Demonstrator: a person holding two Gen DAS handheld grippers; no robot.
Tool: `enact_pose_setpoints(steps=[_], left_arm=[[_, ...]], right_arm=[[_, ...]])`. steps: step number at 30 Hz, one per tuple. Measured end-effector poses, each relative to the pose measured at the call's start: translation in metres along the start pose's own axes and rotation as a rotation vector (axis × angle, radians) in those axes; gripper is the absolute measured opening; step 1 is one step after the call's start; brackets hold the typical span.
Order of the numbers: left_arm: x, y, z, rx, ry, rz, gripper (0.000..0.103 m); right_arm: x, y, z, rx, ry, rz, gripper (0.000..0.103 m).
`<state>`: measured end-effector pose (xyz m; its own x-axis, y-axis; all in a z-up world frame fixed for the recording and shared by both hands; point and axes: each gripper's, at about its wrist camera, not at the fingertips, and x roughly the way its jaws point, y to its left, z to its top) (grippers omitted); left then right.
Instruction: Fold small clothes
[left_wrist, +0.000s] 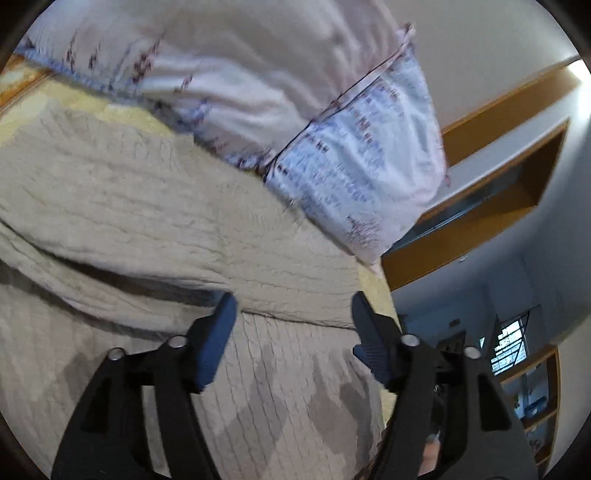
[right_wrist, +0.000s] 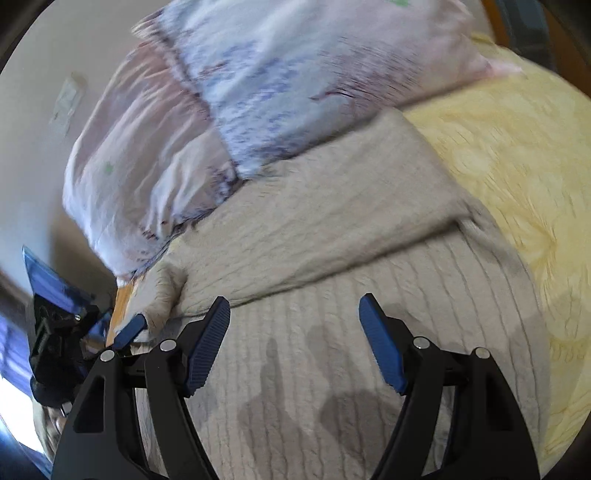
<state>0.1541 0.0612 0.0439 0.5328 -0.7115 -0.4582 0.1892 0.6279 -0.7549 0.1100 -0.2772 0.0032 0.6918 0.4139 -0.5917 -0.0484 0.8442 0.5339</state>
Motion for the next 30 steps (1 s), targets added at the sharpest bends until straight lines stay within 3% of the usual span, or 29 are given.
enact_pose_setpoints(steps=[5, 11, 13, 16, 20, 28, 30], left_arm=[[-0.063, 0.023, 0.0, 0.0, -0.126, 0.046, 0.074], [-0.109, 0.069, 0.002, -0.181, -0.248, 0.066, 0.073], [-0.12, 0.077, -0.001, -0.218, -0.274, 0.073, 0.073], [-0.126, 0.084, -0.005, -0.254, -0.278, 0.076, 0.073], [-0.142, 0.093, -0.013, -0.283, -0.304, 0.086, 0.073], [-0.169, 0.102, -0.026, -0.31, -0.368, 0.104, 0.073], [-0.17, 0.102, -0.026, -0.31, -0.363, 0.107, 0.073]], right_arm=[[0.005, 0.06, 0.008, -0.258, 0.03, 0.067, 0.074], [0.028, 0.169, -0.016, -0.696, 0.052, 0.193, 0.071], [0.049, 0.205, -0.034, -0.851, 0.075, 0.216, 0.063], [0.085, 0.239, -0.056, -0.971, 0.13, 0.193, 0.047], [0.127, 0.268, -0.072, -0.991, 0.214, 0.224, 0.041], [0.167, 0.307, -0.088, -0.992, 0.247, 0.24, 0.041], [0.175, 0.311, -0.089, -0.984, 0.254, 0.228, 0.033]])
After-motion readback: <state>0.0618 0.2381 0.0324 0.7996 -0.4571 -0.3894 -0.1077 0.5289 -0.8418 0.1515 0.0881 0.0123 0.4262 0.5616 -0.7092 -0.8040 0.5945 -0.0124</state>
